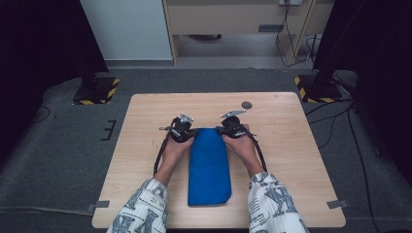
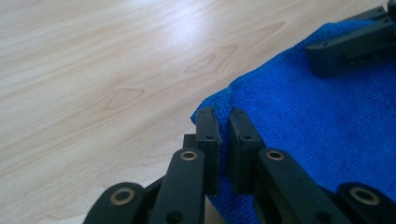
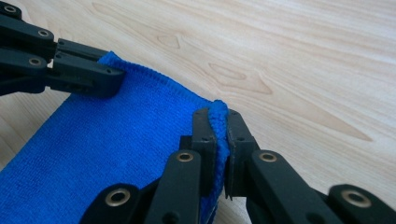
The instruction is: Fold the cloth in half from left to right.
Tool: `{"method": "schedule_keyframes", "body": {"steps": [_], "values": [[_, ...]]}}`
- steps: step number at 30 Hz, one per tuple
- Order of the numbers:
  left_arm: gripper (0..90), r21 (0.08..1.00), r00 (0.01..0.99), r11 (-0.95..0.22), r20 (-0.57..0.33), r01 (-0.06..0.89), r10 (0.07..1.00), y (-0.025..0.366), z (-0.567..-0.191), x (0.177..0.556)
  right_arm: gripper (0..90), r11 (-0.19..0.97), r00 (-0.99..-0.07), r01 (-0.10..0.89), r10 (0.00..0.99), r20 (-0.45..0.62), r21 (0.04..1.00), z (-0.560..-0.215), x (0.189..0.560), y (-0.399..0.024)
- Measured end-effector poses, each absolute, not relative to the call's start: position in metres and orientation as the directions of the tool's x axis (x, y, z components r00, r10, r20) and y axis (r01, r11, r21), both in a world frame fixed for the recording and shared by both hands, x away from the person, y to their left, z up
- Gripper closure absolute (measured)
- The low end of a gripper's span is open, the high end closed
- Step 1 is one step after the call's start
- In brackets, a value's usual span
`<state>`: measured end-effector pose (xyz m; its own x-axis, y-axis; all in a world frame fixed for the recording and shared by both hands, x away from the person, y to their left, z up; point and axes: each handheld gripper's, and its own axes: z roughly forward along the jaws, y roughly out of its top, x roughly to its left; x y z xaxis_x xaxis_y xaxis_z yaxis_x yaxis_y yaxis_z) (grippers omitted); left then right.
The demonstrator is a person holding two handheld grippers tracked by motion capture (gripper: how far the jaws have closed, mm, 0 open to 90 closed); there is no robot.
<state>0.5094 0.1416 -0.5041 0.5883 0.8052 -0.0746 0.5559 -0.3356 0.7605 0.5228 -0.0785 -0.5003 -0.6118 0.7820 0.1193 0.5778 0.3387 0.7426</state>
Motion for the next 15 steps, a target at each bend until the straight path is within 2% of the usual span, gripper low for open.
{"method": "schedule_keyframes", "body": {"steps": [15], "values": [[85.0, 0.799, 0.577, -0.290, -0.086, 0.527, 0.812, 0.141, -0.484, 0.510, 85.8, 0.317, -0.608, 0.551, 0.786, 0.111, 0.772, -0.479, 0.525, -0.084]]}}
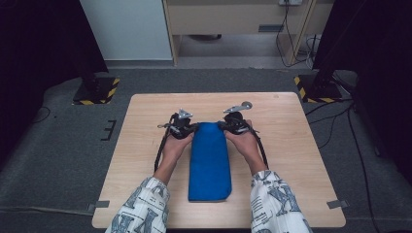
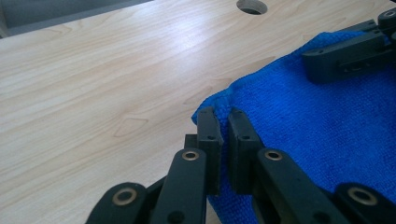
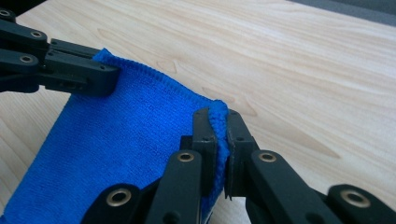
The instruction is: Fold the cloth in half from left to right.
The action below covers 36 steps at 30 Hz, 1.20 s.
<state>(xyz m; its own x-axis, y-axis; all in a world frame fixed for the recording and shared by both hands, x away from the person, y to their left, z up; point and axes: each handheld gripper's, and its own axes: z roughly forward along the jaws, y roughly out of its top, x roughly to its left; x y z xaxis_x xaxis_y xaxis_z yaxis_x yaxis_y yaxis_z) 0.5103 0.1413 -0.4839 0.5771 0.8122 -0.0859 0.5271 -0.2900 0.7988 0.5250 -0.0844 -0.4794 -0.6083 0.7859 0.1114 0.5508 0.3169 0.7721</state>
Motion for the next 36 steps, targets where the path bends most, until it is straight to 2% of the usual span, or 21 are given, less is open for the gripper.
{"method": "schedule_keyframes", "body": {"steps": [8, 36], "values": [[85.2, 0.821, 0.566, -0.256, -0.097, 0.511, 0.819, 0.143, -0.468, 0.514, 85.9, 0.311, -0.611, 0.525, 0.786, 0.097, 0.792, -0.465, 0.530, -0.082], [85.6, 0.846, 0.563, -0.256, -0.061, 0.467, 0.824, 0.145, -0.435, 0.524, 86.0, 0.280, -0.598, 0.489, 0.797, 0.084, 0.826, -0.433, 0.540, -0.081]]}}
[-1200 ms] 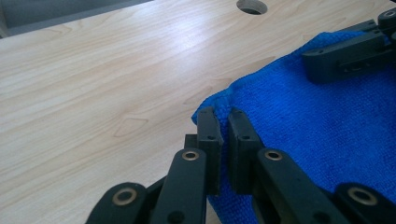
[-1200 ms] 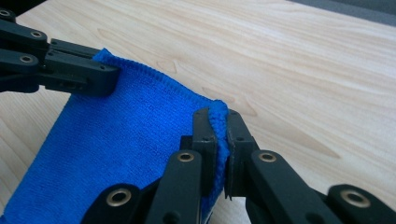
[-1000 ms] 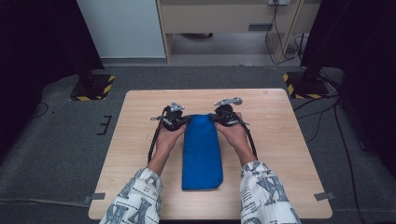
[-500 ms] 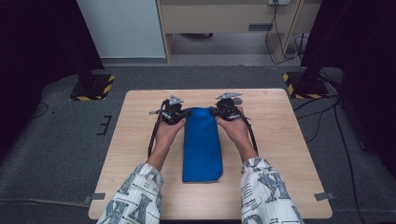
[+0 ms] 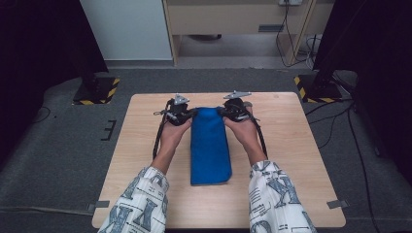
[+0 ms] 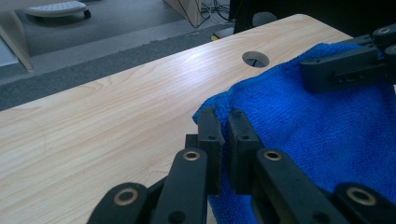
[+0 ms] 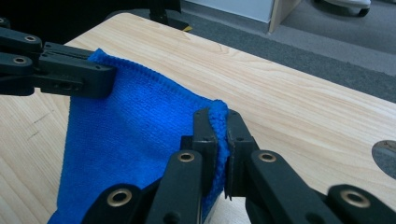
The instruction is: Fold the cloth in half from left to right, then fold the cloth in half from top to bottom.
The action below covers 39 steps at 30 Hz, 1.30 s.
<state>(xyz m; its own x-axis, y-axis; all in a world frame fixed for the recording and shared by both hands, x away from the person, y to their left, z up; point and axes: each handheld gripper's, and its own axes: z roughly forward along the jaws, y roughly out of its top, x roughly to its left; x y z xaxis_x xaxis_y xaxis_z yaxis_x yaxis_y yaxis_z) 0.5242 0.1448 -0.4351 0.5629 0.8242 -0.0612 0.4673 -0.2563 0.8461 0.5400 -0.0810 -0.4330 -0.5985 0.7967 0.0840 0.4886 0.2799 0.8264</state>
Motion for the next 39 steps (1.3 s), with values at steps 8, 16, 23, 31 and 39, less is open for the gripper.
{"method": "schedule_keyframes", "body": {"steps": [8, 16, 23, 31, 39], "values": [[85.6, 0.848, 0.574, -0.263, -0.058, 0.460, 0.817, 0.142, -0.433, 0.521, 86.0, 0.283, -0.604, 0.483, 0.793, 0.081, 0.829, -0.435, 0.534, -0.084], [85.6, 0.850, 0.583, -0.266, -0.059, 0.456, 0.811, 0.140, -0.435, 0.516, 85.9, 0.273, -0.608, 0.474, 0.789, 0.087, 0.837, -0.435, 0.526, -0.091], [85.5, 0.856, 0.592, -0.262, -0.062, 0.445, 0.803, 0.139, -0.435, 0.504, 85.9, 0.265, -0.616, 0.463, 0.783, 0.092, 0.846, -0.435, 0.515, -0.096], [85.5, 0.856, 0.605, -0.274, -0.056, 0.439, 0.794, 0.140, -0.436, 0.496, 85.9, 0.259, -0.625, 0.461, 0.773, 0.104, 0.849, -0.438, 0.507, -0.098], [85.5, 0.853, 0.612, -0.281, -0.055, 0.439, 0.789, 0.140, -0.440, 0.487, 85.9, 0.264, -0.637, 0.461, 0.764, 0.108, 0.847, -0.445, 0.498, -0.100]]}}
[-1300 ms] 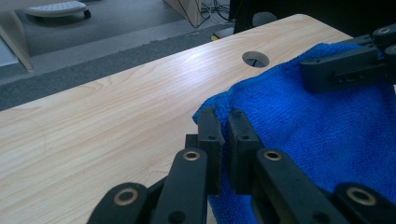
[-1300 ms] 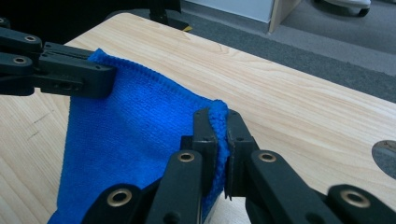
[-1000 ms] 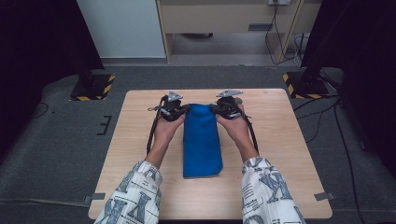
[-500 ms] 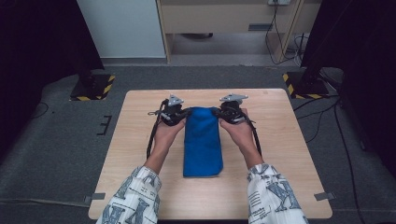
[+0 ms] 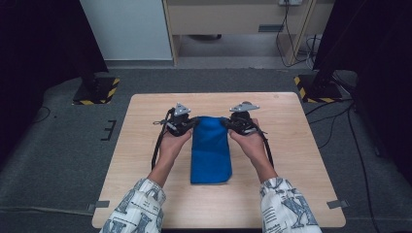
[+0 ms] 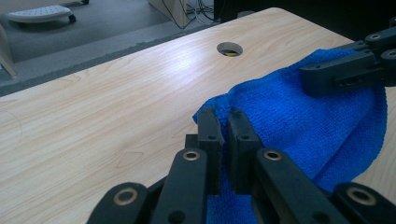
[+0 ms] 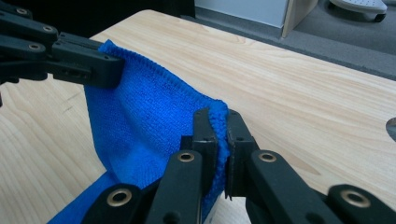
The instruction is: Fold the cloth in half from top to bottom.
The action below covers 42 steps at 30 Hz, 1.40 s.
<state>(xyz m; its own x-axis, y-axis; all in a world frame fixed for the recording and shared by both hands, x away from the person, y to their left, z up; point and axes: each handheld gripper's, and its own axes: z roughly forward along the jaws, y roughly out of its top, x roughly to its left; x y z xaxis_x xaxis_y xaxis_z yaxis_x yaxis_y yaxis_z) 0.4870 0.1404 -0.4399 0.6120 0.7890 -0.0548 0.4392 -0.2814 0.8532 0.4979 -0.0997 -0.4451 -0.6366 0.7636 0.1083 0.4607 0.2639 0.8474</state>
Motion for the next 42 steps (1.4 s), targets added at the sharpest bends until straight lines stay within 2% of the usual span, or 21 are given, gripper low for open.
{"method": "schedule_keyframes", "body": {"steps": [42], "values": [[84.7, 0.853, 0.643, -0.304, -0.048, 0.425, 0.764, 0.148, -0.438, 0.462, 85.1, 0.279, -0.679, 0.447, 0.724, 0.120, 0.850, -0.447, 0.473, -0.103]]}}
